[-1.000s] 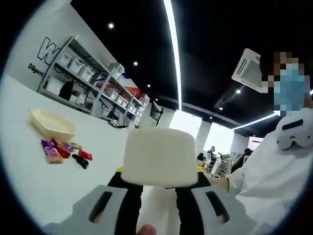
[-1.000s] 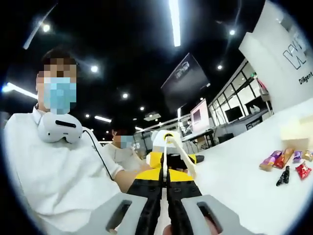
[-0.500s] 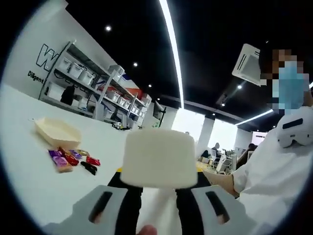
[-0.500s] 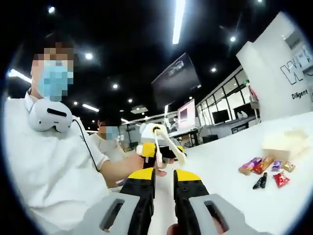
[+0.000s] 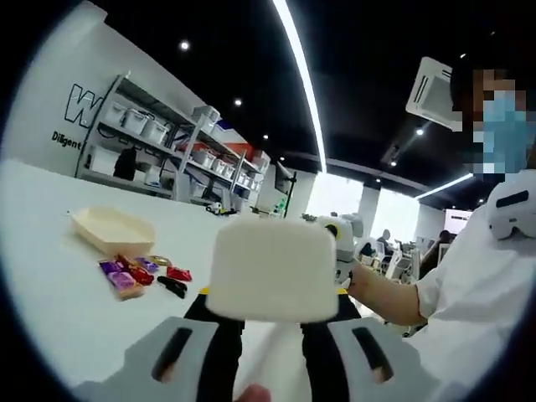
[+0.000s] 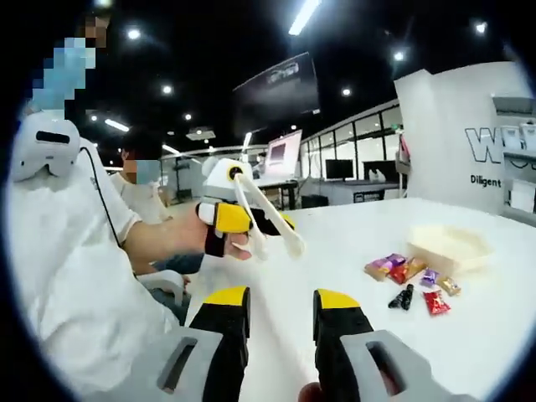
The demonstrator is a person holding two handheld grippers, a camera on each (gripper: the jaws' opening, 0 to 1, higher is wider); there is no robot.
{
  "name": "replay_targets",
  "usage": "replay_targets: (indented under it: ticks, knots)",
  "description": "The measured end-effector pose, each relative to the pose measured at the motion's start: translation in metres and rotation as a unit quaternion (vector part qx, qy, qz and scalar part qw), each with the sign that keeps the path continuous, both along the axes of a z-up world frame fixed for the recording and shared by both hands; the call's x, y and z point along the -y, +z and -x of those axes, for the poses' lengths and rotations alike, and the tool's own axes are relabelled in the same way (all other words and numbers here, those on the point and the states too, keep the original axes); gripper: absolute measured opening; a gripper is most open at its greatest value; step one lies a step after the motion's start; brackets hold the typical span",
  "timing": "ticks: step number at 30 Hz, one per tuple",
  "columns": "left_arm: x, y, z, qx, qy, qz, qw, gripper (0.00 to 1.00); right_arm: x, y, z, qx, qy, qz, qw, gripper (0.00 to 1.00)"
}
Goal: Place the target food into the container with the food tongs after gripping and lifting it, then release it inside without dropping or visibly crushing the food.
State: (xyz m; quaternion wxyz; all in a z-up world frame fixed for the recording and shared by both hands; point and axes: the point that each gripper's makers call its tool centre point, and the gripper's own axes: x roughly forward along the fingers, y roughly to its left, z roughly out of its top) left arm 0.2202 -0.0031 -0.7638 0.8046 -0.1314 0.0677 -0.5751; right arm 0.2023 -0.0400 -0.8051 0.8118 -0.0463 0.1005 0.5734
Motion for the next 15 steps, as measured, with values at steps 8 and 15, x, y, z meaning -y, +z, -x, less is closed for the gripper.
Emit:
replay_targets:
  ticks: [8, 15]
  knots:
    - [-0.004, -0.004, -0.009, 0.01, 0.017, -0.021, 0.9996, 0.24, 0.003, 0.002, -0.008, 0.016, -0.043, 0.041, 0.9981, 0.37]
    - [-0.007, -0.005, -0.017, 0.017, 0.027, -0.035, 0.9989, 0.23, 0.01, 0.004, -0.013, 0.013, -0.068, 0.055, 0.9961, 0.4]
